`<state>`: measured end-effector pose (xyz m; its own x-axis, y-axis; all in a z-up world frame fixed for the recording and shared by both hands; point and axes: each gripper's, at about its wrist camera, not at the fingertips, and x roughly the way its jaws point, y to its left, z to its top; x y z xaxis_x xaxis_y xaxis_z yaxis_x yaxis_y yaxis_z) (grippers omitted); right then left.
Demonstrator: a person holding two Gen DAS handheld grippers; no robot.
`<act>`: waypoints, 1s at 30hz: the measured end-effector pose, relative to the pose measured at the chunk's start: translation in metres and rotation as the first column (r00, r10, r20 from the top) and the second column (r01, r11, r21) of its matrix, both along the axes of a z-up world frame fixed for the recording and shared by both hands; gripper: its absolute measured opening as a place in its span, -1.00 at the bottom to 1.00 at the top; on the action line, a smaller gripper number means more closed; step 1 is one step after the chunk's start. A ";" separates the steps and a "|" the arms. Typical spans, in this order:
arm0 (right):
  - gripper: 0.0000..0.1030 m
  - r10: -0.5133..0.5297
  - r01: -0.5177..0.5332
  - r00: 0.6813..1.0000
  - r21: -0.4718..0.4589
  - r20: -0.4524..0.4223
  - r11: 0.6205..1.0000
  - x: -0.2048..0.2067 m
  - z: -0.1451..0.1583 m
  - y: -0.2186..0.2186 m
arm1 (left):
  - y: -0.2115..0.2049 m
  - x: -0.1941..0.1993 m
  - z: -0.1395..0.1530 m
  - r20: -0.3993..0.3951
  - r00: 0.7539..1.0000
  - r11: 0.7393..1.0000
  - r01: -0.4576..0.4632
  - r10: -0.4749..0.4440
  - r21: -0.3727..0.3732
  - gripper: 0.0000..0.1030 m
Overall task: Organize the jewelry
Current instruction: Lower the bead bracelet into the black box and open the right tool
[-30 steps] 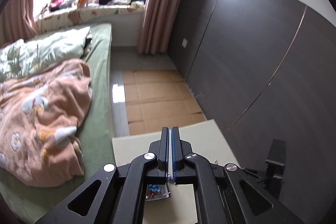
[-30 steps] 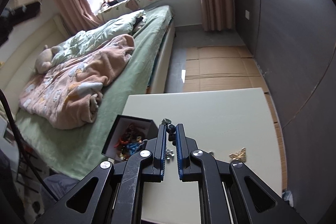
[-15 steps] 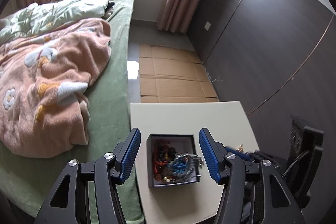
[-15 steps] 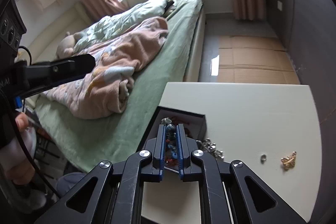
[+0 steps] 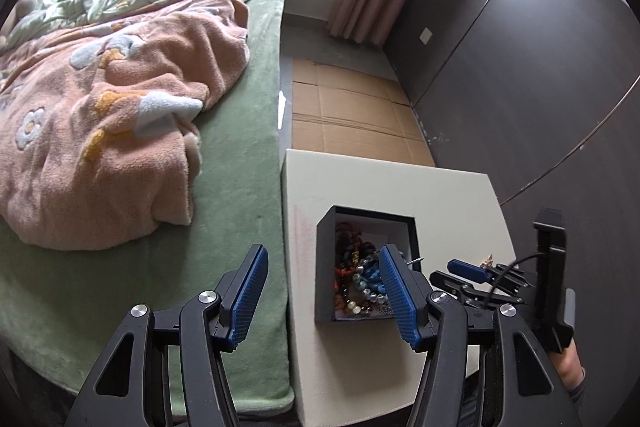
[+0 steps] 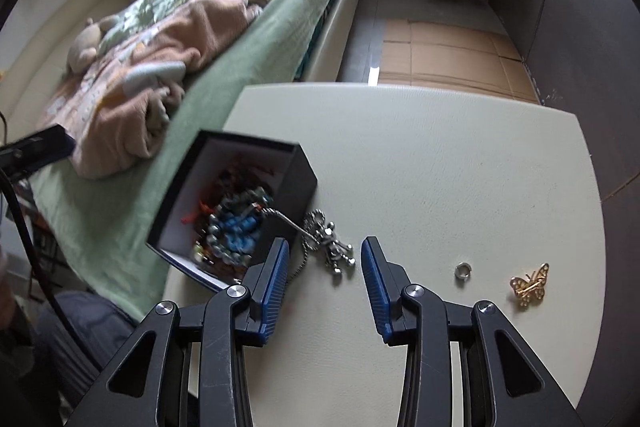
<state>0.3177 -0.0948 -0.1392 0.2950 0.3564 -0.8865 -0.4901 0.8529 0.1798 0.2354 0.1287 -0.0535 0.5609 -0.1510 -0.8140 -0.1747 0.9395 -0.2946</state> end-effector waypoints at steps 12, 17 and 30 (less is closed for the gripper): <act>-0.30 0.147 -0.151 0.988 -0.089 -0.053 0.985 0.020 -0.050 0.026 | 0.002 -0.024 0.032 0.019 0.998 0.997 -0.065 0.064 0.048 0.15; -0.66 0.169 -0.170 0.985 -0.135 -0.023 0.976 0.019 -0.049 0.027 | -0.003 -0.022 0.023 0.026 0.998 0.997 -0.065 0.064 0.030 0.15; -0.71 0.122 -0.108 0.988 -0.141 0.099 0.984 -0.004 0.036 0.014 | 0.009 -0.012 -0.003 0.078 0.996 0.997 -0.050 0.054 -0.058 0.15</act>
